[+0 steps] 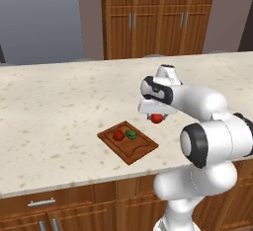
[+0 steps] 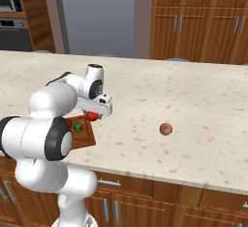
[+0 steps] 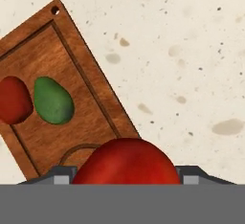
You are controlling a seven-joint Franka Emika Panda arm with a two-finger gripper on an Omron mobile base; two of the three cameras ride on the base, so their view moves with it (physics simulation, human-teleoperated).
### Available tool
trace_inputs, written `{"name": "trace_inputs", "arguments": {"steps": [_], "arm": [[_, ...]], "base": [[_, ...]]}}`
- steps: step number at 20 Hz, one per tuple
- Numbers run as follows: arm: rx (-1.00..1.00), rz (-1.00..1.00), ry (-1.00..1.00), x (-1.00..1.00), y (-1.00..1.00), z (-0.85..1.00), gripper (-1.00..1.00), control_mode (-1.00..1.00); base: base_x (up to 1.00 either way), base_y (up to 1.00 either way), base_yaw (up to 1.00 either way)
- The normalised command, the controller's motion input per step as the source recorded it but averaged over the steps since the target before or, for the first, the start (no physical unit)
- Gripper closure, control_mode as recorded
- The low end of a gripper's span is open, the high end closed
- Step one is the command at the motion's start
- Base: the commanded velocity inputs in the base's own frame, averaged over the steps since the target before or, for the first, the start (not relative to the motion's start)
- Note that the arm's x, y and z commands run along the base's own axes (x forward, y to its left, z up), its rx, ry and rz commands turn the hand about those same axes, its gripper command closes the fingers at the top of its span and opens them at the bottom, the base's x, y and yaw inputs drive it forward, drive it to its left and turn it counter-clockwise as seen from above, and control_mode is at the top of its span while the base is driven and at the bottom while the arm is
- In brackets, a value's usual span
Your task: Place the avocado, onion, tomato, and bell pepper on the cutting board.
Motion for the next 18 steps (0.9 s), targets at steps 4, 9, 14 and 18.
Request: {"name": "trace_inputs", "arguments": {"steps": [4,9,14,18], "arm": [[0.00,0.03,-0.08,-0.38,0.64,0.50,1.00,-1.00],[0.00,0.04,-0.15,-0.46,0.57,0.16,1.00,-1.00],[0.00,0.02,-0.13,-0.50,0.50,0.00,1.00,-1.00],[0.00,0.00,-0.01,-0.09,0.42,-0.13,1.00,-1.00]], "base": [[0.00,0.00,0.00],[0.00,0.00,0.00],[0.00,0.00,0.00],[0.00,0.00,0.00]]}}
